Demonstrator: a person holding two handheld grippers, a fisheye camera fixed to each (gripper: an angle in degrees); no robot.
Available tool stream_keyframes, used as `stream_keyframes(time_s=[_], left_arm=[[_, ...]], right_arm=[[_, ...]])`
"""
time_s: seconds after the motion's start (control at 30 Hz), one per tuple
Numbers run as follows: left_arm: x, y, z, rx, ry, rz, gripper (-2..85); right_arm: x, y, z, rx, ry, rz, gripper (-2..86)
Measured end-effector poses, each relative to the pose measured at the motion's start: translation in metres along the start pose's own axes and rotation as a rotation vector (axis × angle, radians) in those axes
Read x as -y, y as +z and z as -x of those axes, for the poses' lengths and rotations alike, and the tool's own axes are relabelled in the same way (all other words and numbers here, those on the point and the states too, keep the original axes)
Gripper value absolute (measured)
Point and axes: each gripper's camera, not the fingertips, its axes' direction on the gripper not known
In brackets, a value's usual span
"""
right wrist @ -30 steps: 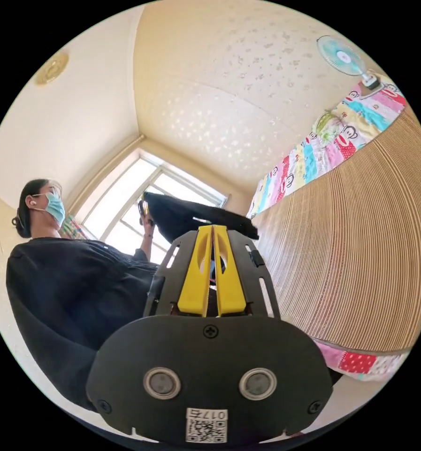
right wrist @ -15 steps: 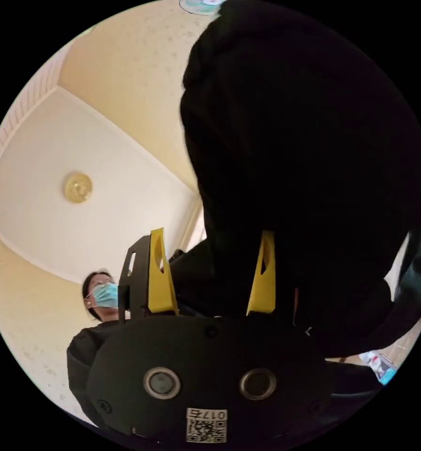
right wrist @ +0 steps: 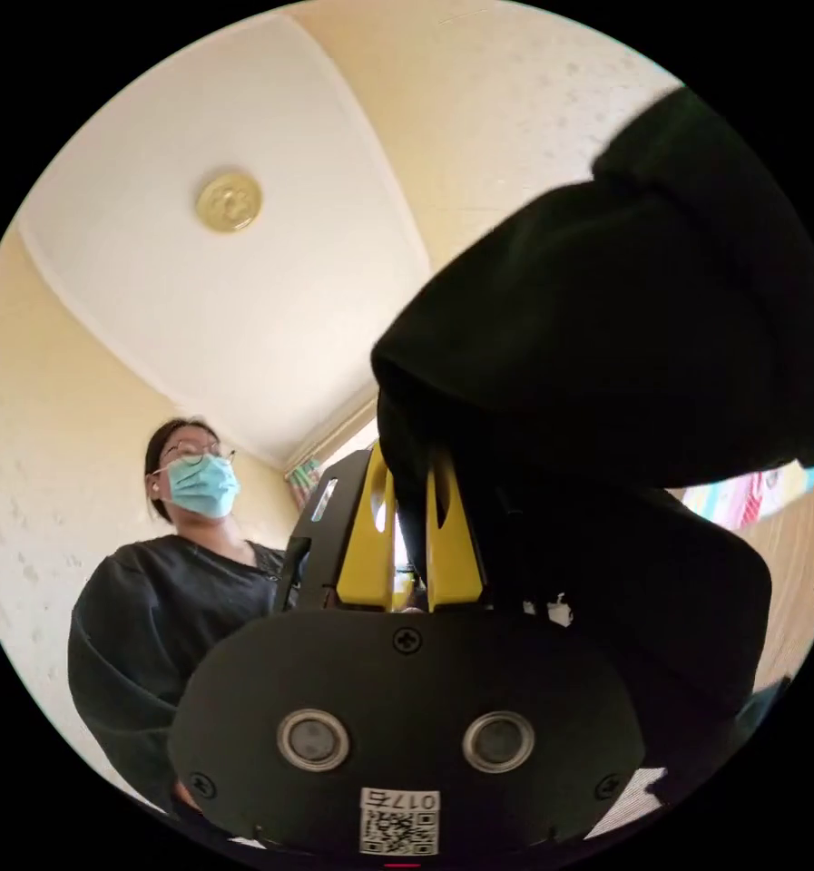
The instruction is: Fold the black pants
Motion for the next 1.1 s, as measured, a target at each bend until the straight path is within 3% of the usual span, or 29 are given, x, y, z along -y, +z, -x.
stream_keyframes(time_s=[0.1, 0.17, 0.23, 0.3, 0.4, 0.43, 0.57, 0.7, 0.77, 0.83, 0.97, 1.1], left_arm=[[-0.005, -0.006, 0.034, -0.123, -0.119, -0.208, 12.9], [-0.001, 0.000, 0.061, -0.378, -0.131, -0.394, 14.7], [0.007, 0.016, 0.081, -0.516, -0.158, -0.465, 16.5], [0.019, 0.041, 0.105, -0.564, -0.215, -0.461, 18.4], [0.034, 0.116, 0.154, -0.658, -0.410, -0.200, 18.4], [0.033, 0.151, 0.166, -0.784, -0.436, -0.105, 17.1], [0.003, 0.210, 0.186, -1.027, -0.508, -0.123, 12.8], [0.004, 0.188, 0.189, -1.043, -0.350, -0.319, 6.1], [0.010, 0.154, 0.193, -1.093, -0.179, -0.519, 5.2], [0.015, 0.122, 0.188, -1.074, -0.025, -0.618, 5.0], [0.025, 0.057, 0.143, -0.854, 0.387, -0.606, 4.8], [0.021, 0.030, 0.118, -0.826, 0.582, -0.665, 4.6]], right_arm=[[0.016, 0.049, 0.034, 0.040, -0.152, 0.214, 3.8], [0.012, 0.079, 0.046, 0.050, -0.215, 0.354, 3.5], [-0.005, 0.110, 0.048, 0.114, -0.221, 0.476, 2.7], [-0.020, 0.127, 0.043, 0.143, -0.186, 0.528, 1.9], [-0.054, 0.149, 0.030, 0.154, -0.095, 0.599, 0.7], [-0.068, 0.154, 0.026, 0.134, -0.059, 0.615, 0.5], [-0.090, 0.151, 0.028, 0.101, -0.017, 0.566, 0.4], [-0.090, 0.167, 0.048, 0.045, 0.008, 0.700, 1.1], [-0.094, 0.186, 0.064, -0.025, -0.033, 0.801, 1.9], [-0.101, 0.208, 0.077, -0.231, -0.050, 0.891, 3.5], [-0.107, 0.218, 0.080, -0.533, 0.008, 0.928, 7.1], [-0.112, 0.212, 0.100, -0.474, 0.010, 0.895, 9.7]])
